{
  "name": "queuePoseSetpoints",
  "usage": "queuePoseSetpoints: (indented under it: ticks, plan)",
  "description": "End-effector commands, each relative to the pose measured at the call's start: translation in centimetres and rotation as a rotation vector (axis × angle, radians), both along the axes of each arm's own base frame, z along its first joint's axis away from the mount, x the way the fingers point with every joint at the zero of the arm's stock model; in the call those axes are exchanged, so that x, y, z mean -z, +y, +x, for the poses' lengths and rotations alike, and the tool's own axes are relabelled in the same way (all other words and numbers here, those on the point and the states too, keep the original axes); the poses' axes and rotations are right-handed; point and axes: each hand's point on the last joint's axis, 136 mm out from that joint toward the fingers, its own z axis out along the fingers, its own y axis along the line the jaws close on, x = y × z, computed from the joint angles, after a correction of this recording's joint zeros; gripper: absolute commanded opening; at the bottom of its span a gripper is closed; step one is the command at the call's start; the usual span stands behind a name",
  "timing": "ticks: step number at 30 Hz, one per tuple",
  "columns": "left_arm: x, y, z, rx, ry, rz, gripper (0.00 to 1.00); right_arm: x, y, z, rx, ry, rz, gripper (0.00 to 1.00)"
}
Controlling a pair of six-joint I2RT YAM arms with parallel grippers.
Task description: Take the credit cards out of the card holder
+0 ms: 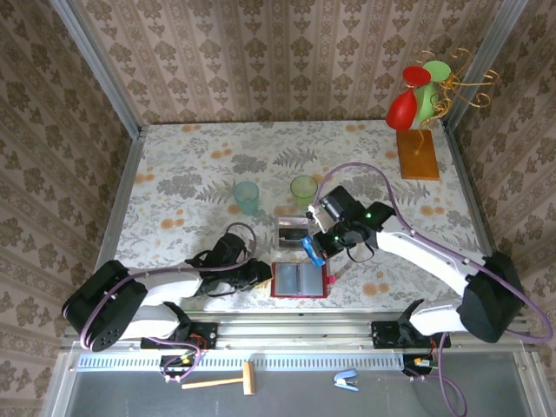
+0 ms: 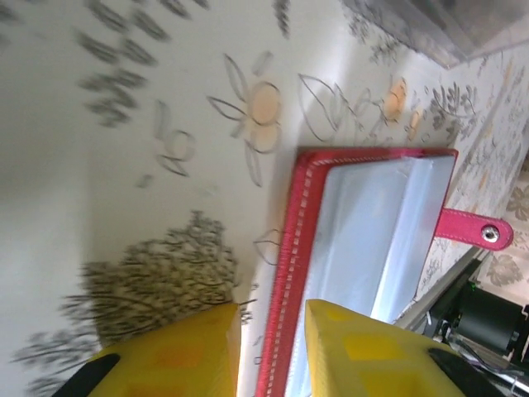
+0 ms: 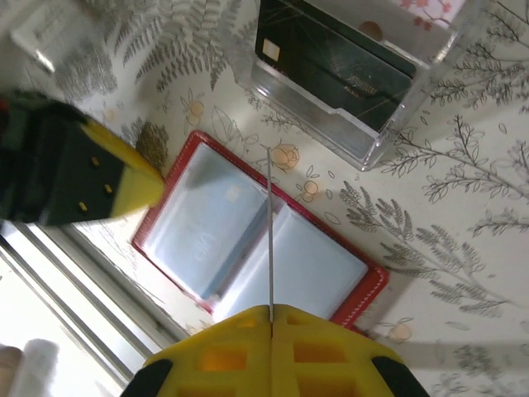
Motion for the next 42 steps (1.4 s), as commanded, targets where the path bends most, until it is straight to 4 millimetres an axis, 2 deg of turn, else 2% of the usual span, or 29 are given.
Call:
queuePoseSetpoints:
  ticks: [1, 8, 13, 17, 30, 33, 42]
  plan:
    - [-0.3, 1.4, 0.7, -0.016, -0.012, 0.048, 0.28, 0.8, -0.5, -0.3, -0.208, -0.003, -0.109, 0.02]
    - [-2.2, 3.2, 2.2, -0.045, -0.049, 0.035, 0.30, 0.2, 1.5, 1.2, -0.490, -0.039, -0.142, 0.00]
    - [-3.1, 4.4, 3.4, -0.081, -0.065, 0.019, 0.32, -0.6, 1.9, 3.0, -0.624, -0.092, -0.200, 0.00]
    - [-3.6, 4.7, 4.1, -0.085, -0.067, 0.004, 0.32, -0.9, 2.2, 4.3, -0.702, -0.072, -0.240, 0.00]
    - [-4.0, 5.2, 3.7, -0.069, -0.054, 0.021, 0.32, -1.6, 2.3, 10.1, -0.782, 0.000, -0.222, 0.00]
    - [-3.9, 5.8, 4.3, -0.104, -0.051, 0.025, 0.32, -1.6, 2.2, 11.1, -0.787, 0.017, -0.216, 0.00]
    - [-3.9, 5.9, 4.6, -0.126, -0.046, 0.024, 0.33, -1.2, 3.1, 13.4, -0.813, 0.035, -0.200, 0.00]
